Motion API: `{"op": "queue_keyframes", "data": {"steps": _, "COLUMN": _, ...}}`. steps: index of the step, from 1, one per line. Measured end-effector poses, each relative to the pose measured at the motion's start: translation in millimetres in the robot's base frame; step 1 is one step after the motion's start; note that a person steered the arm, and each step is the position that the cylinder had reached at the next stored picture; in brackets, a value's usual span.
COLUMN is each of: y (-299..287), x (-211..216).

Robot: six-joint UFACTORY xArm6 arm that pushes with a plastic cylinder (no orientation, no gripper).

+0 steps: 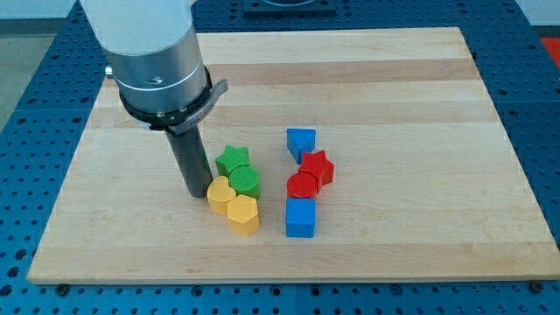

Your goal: Place your arm diagonal to the top left of the blue triangle

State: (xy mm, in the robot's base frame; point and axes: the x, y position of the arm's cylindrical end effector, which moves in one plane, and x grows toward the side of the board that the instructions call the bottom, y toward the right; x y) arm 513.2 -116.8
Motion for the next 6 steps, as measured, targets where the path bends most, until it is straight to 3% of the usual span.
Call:
{"op": "queue_keyframes", "data": {"steps": 3, "y": 6, "x": -101}}
{"op": "queue_keyframes", "data": {"steps": 4, "y": 53, "x": -103}}
{"op": "queue_keyframes", "data": {"steps": 6, "y": 66, "x": -102}}
